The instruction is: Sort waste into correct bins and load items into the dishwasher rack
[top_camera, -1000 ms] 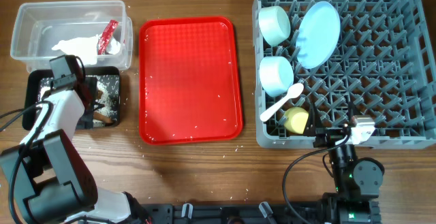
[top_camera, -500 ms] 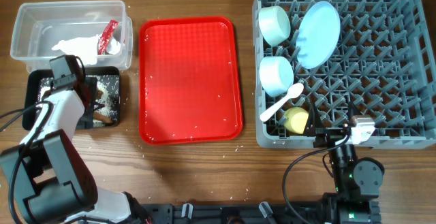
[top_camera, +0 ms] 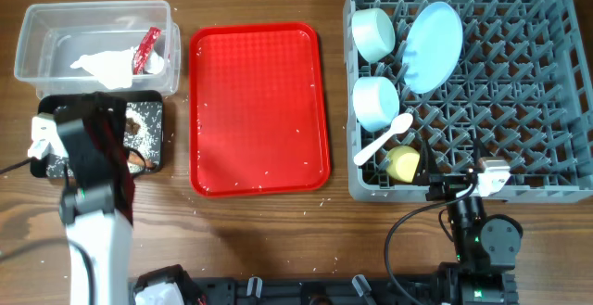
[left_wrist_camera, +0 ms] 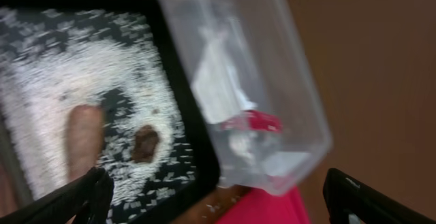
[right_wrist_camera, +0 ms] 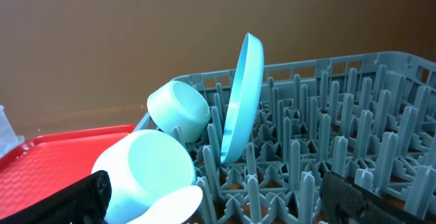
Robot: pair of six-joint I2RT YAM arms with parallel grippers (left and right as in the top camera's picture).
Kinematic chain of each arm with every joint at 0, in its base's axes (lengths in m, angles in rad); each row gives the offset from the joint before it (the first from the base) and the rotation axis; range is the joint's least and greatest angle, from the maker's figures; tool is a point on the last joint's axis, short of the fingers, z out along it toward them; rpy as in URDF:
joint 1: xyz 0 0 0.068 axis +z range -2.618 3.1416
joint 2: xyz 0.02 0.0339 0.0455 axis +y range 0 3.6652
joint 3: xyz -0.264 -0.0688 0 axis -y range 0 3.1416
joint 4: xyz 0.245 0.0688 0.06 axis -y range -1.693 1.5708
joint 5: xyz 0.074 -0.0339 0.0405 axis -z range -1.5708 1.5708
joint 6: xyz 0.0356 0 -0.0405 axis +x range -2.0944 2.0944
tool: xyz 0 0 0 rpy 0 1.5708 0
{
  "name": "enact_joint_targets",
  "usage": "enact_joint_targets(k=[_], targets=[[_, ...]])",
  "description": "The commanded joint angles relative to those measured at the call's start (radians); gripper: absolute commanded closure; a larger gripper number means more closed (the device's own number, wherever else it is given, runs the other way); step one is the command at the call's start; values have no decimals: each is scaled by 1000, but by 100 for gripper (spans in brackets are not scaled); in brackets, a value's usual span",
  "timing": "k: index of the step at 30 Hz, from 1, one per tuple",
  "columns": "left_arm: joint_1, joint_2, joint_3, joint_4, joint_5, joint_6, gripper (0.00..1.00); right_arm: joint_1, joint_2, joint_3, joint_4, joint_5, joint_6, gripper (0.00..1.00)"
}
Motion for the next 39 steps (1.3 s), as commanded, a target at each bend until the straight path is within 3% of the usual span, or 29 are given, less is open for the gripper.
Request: enact_joint_targets(k=[1, 3, 7, 11, 16, 19, 28, 39], targets=[[-45, -219, -126, 92, 154, 386, 0, -3, -3, -1, 5, 17, 13, 0], [-92, -371, -196, 113, 248, 583, 0, -3, -3, -1, 5, 17, 13, 0], [-223, -571, -291, 114, 233, 716, 0, -3, -3, -1, 5, 17, 13, 0], [-314, -731, -374, 114, 186, 759, 0, -3, -3, -1, 5, 17, 13, 0], [-326, -884, -498, 134, 198, 762, 0, -3, -3, -1, 5, 17, 13, 0], [-326, -943, -572, 201, 198, 763, 0, -3, -3, -1, 5, 17, 13, 0], [-326, -1005, -649, 237, 238, 940, 0, -3, -3, -1, 5, 17, 14, 0], [-326, -1005, -690, 223, 247, 956, 0, -3, -3, -1, 5, 17, 13, 0]])
